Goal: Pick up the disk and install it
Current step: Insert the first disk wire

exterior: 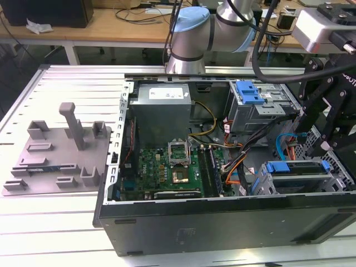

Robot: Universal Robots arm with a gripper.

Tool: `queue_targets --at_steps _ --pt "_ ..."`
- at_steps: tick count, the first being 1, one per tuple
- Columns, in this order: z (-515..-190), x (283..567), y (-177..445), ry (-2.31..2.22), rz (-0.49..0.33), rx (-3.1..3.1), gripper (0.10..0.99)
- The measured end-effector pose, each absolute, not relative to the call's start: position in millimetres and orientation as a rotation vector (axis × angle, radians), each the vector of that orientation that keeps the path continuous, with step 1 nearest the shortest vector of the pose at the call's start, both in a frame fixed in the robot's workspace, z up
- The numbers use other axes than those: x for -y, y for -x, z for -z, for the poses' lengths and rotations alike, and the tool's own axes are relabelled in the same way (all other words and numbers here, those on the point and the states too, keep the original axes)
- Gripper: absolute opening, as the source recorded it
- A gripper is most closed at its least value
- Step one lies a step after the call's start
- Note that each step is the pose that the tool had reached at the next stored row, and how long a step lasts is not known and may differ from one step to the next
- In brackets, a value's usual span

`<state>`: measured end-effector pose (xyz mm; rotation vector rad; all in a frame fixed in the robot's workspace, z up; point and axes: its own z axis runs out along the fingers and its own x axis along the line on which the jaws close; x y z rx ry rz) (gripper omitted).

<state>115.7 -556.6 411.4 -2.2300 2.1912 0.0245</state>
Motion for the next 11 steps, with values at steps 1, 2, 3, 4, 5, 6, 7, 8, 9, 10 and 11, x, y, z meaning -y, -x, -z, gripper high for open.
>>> queue_targets --at_steps 1,2,3,4,5,6,7,8,9,10,11 --pt "-411.4 556.6 -115.7 2.230 -0.025 -2.191 0.506" --pt "-411.4 556.6 -115.7 2.230 -0.025 -2.191 0.506" --pt "-411.4 556.6 -115.7 2.230 -0.025 -2.191 0.506" --pt "-411.4 556.6 -115.7 2.230 -0.025 -2.191 0.506" --pt "-411.4 556.6 -115.7 2.230 -0.024 -2.191 0.506" --pt "-411.4 556.6 -115.7 2.230 -0.025 -2.191 0.506" --pt "-411.4 556.6 -115.7 2.230 -0.025 -2.191 0.506" --pt "-411.3 556.5 -115.7 2.230 -0.024 -2.191 0.506" --pt "-411.1 554.8 -115.7 2.232 -0.020 -2.193 0.506" --pt "-411.5 549.5 -115.8 2.240 -0.005 -2.200 0.506" --pt "-411.4 531.8 -115.7 2.269 0.060 -2.229 0.506"
